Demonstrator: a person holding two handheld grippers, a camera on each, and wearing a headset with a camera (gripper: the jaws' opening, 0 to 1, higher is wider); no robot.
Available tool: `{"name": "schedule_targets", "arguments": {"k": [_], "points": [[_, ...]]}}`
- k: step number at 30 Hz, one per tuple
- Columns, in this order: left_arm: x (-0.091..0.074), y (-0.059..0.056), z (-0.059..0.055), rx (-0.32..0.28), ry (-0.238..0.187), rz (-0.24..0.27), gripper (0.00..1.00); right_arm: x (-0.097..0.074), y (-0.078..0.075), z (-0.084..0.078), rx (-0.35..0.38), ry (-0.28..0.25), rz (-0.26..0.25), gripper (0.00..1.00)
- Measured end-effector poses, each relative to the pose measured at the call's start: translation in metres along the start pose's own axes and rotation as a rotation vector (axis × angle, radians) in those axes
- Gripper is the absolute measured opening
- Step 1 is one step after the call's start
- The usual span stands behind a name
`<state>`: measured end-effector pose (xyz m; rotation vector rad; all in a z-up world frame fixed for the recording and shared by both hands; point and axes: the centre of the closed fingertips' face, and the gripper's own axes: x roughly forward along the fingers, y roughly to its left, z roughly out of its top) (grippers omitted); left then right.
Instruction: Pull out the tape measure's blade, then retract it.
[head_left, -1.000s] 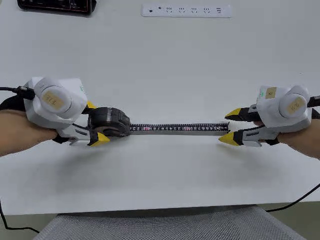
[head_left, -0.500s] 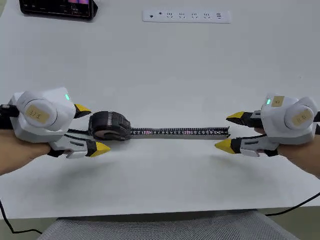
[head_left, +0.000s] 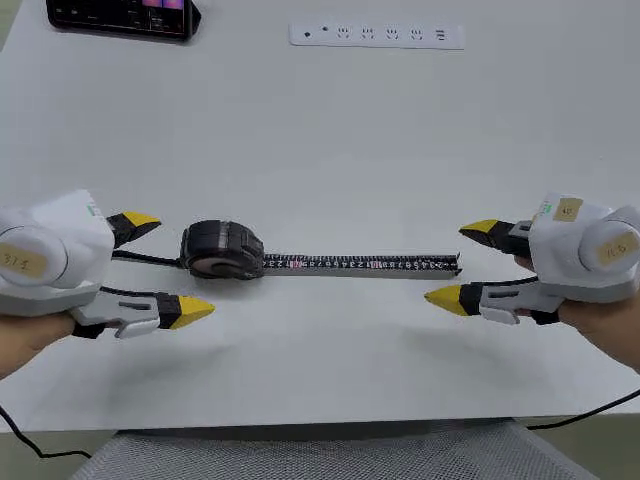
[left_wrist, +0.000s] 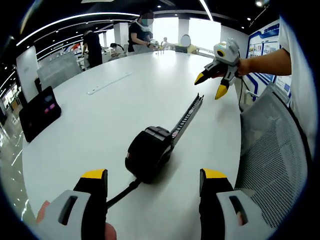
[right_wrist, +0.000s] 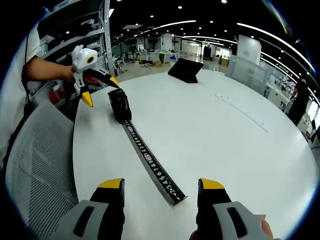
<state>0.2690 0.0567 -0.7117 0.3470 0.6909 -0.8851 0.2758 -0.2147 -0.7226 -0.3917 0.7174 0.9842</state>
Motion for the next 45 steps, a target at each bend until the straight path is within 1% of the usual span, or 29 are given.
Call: {"name": "schedule_targets", "arguments": {"k": [2,4,5,8,11,16,21,25,28,33,36,41,45], "points": [[-0.003,0.000,-0.001,-0.012,-0.004,0.011,0.74,-0.003,0.002,0.004,0.007,-0.012,0.000,0.59],[-0.007,0.000,0.000,-0.024,-0.024,0.016,0.75,-0.006,0.002,0.006,0.004,-0.017,-0.006,0.60],[-0.009,0.000,0.000,-0.036,-0.024,0.019,0.75,-0.007,0.003,0.006,0.010,-0.020,-0.004,0.61],[-0.013,0.000,-0.003,-0.045,-0.032,0.032,0.77,-0.010,0.003,0.009,0.017,-0.034,-0.012,0.63],[-0.016,-0.002,-0.003,-0.073,-0.052,0.036,0.79,-0.013,0.005,0.011,0.022,-0.046,-0.017,0.66],[-0.022,-0.005,-0.001,-0.097,-0.080,0.047,0.81,-0.017,0.009,0.013,0.026,-0.071,-0.016,0.69],[-0.024,-0.009,-0.001,-0.103,-0.089,0.050,0.83,-0.020,0.012,0.013,0.029,-0.085,-0.018,0.71],[-0.027,-0.011,0.000,-0.118,-0.106,0.059,0.86,-0.024,0.015,0.014,0.033,-0.101,-0.026,0.73],[-0.029,-0.013,-0.002,-0.124,-0.107,0.060,0.87,-0.025,0.018,0.012,0.038,-0.102,-0.022,0.73],[-0.032,-0.016,-0.004,-0.142,-0.113,0.064,0.89,-0.029,0.022,0.007,0.056,-0.106,-0.031,0.74],[-0.034,-0.019,-0.005,-0.158,-0.119,0.067,0.90,-0.032,0.024,0.005,0.061,-0.112,-0.038,0.76],[-0.038,-0.024,-0.005,-0.163,-0.127,0.074,0.92,-0.037,0.028,-0.001,0.066,-0.109,-0.035,0.79],[-0.041,-0.026,-0.009,-0.174,-0.127,0.076,0.94,-0.041,0.030,-0.005,0.074,-0.110,-0.041,0.80]]}}
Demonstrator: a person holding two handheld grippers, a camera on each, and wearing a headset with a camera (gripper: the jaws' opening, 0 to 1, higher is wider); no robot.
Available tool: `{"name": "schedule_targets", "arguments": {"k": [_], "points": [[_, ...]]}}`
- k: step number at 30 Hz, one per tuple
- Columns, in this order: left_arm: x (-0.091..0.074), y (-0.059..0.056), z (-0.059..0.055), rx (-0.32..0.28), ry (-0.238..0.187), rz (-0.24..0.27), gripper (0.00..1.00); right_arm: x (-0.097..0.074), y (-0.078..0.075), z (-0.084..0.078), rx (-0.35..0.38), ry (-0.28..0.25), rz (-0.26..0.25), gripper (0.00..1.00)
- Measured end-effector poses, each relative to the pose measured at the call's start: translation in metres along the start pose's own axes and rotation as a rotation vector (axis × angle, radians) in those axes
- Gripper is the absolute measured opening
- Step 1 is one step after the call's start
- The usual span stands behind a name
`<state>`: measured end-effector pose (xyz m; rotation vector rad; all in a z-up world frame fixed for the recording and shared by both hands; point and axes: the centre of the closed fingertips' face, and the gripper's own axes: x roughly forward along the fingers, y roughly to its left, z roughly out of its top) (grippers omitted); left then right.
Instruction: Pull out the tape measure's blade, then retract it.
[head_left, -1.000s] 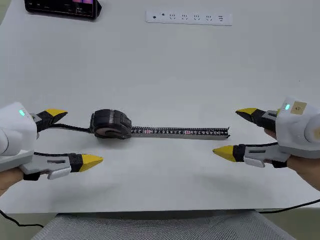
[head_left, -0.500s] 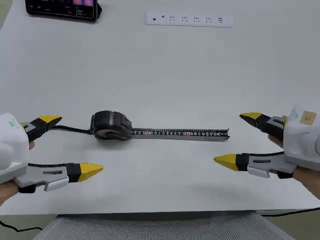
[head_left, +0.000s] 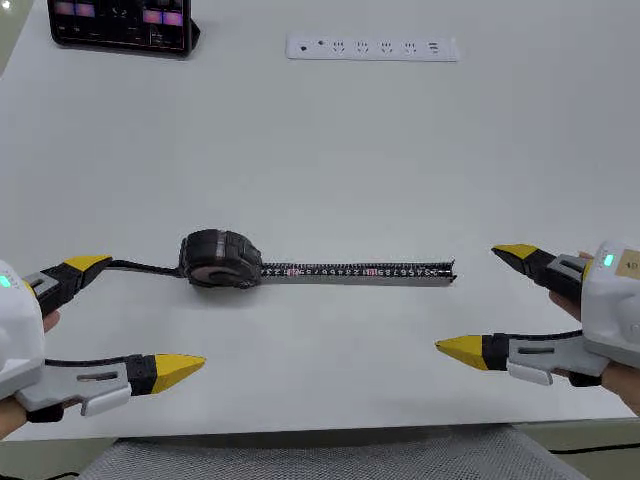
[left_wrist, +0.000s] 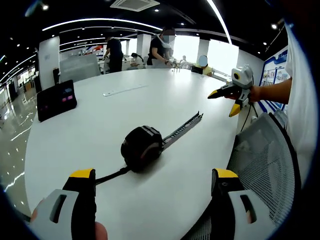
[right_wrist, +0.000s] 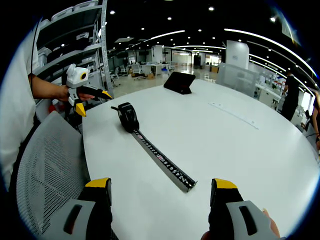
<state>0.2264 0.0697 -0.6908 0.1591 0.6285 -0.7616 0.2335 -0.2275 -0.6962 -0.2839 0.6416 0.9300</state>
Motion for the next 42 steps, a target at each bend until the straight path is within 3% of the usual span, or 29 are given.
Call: {"name": "schedule_targets", "arguments": {"k": [17,23,42], "points": [[-0.014,-0.003,-0.015,-0.062,-0.020,0.026,0.99,-0.009,0.011,-0.009,0.041,-0.017,-0.029,0.85],[-0.013,-0.004,-0.012,-0.087,-0.038,0.028,0.99,-0.007,0.011,-0.011,0.044,-0.019,-0.031,0.85],[-0.013,-0.010,-0.012,-0.086,-0.038,0.014,0.99,-0.007,0.015,-0.013,0.045,-0.019,-0.029,0.85]]}}
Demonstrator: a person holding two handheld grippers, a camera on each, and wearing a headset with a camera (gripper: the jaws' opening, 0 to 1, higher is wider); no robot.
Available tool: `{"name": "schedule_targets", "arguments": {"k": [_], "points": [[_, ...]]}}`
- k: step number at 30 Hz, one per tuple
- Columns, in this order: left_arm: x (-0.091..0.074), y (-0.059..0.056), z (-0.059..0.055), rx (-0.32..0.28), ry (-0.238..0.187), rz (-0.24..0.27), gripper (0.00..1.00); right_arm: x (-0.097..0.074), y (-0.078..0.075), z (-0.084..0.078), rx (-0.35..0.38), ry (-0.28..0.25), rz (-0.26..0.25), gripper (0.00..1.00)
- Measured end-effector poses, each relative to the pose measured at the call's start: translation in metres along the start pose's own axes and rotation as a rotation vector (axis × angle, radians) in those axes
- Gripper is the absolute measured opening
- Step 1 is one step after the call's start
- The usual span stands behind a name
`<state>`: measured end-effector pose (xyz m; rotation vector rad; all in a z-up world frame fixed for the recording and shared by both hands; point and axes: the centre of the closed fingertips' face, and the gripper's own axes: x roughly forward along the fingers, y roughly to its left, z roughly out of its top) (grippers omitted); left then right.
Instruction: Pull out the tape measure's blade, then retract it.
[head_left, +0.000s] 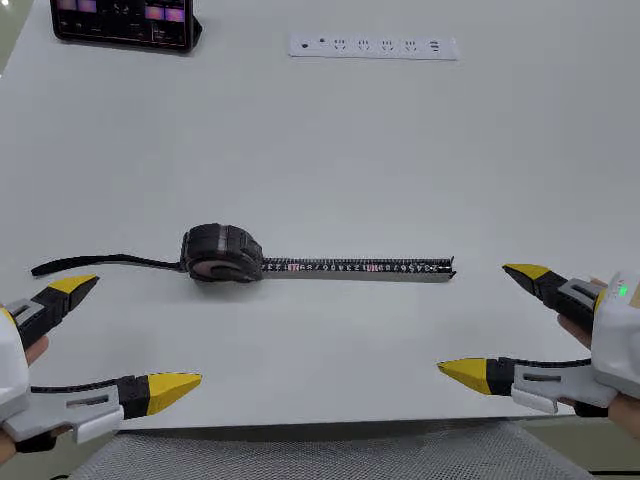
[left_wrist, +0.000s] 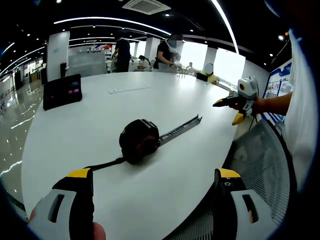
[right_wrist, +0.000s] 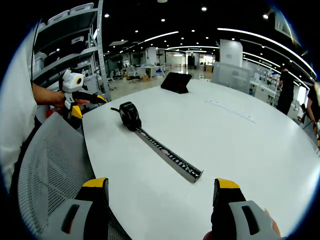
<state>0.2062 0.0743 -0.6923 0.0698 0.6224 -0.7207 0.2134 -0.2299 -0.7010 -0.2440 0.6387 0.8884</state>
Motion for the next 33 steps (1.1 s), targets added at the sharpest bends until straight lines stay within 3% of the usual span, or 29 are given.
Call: {"name": "schedule_targets", "arguments": {"k": [19,33], "points": [[0.0000,-0.0003,-0.0010,-0.004,0.002,0.001,0.99,0.0024,0.0044,0.0001,-0.004,0.001,0.012,0.85],[0.0013,-0.0007,0.0062,0.003,-0.010,-0.003,0.99,0.0018,0.0038,-0.0013,0.000,-0.001,0.008,0.85]]}}
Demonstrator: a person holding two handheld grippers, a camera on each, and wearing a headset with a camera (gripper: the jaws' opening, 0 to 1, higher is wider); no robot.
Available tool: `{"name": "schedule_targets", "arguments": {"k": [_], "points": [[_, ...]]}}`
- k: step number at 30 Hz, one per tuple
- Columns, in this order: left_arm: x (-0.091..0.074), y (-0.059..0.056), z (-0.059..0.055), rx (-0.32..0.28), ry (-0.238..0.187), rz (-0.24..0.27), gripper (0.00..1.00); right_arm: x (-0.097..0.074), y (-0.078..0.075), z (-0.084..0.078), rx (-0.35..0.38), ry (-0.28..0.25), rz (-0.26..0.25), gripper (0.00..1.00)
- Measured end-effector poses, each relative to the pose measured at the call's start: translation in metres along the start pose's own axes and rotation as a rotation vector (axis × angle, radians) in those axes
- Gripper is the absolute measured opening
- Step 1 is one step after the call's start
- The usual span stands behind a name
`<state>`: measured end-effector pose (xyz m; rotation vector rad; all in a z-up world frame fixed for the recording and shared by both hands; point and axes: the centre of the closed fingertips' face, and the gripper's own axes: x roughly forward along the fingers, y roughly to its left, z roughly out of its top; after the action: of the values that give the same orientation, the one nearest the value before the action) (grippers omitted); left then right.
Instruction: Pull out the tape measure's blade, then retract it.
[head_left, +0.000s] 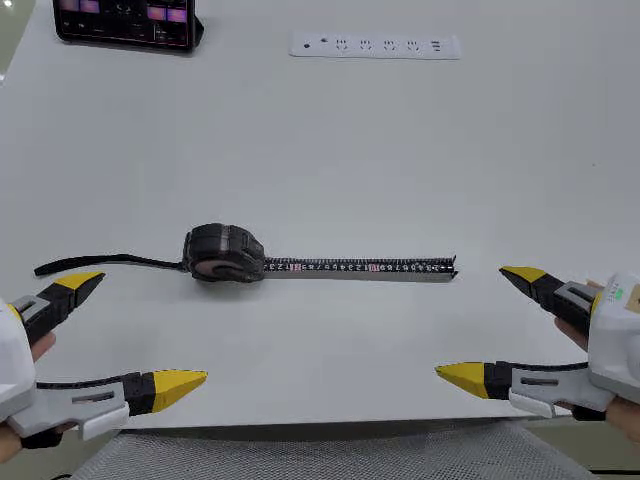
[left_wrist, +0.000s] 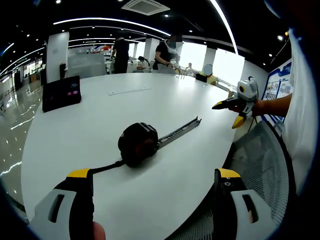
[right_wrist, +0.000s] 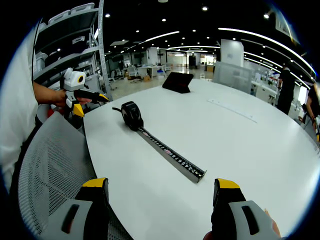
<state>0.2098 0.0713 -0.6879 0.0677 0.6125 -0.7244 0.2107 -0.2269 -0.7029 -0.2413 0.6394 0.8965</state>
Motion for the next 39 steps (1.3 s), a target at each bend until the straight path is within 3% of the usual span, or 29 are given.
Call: {"name": "schedule_targets", "arguments": {"k": [23,39], "points": [[-0.001,0.001,-0.001,-0.002,-0.001,0.007,0.99,0.000,0.000,0.001,0.004,-0.005,-0.003,0.85],[0.025,-0.003,0.009,-0.004,0.008,0.007,0.99,0.003,-0.013,0.004,0.008,-0.005,-0.008,0.84]]}}
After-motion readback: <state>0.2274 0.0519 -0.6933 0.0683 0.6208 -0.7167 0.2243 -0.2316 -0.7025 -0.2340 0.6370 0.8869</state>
